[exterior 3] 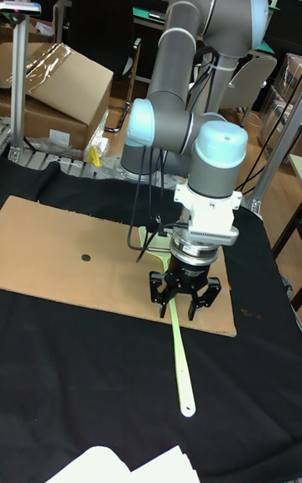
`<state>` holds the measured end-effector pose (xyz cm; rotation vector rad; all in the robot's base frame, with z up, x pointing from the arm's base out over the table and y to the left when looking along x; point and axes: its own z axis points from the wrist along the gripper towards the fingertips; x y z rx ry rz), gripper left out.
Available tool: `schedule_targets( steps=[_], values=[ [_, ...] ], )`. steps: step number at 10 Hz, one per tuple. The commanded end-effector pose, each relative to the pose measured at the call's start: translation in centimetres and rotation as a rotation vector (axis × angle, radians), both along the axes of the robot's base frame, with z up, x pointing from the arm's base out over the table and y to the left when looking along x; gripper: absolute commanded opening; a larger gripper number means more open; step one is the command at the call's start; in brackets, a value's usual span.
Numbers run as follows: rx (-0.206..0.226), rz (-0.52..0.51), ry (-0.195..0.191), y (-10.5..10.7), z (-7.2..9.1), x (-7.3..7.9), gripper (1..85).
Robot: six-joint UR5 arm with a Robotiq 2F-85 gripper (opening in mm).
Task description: Swat with a flyswatter
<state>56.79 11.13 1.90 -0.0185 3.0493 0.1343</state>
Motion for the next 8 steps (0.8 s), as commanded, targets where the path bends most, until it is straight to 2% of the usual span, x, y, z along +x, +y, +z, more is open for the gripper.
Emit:
schedule_targets(
  steps=[1,3,8],
  values=[
    [0.007,-0.026,-0.007,0.8,-0.3,0.6,52.0],
    [-0.002,-0.035,-0.006,0.6,-0.9,0.8,44.7],
    [-0.014,-0.030,-0.022,0.3,-2.0,1.6,42.7]
  ],
)
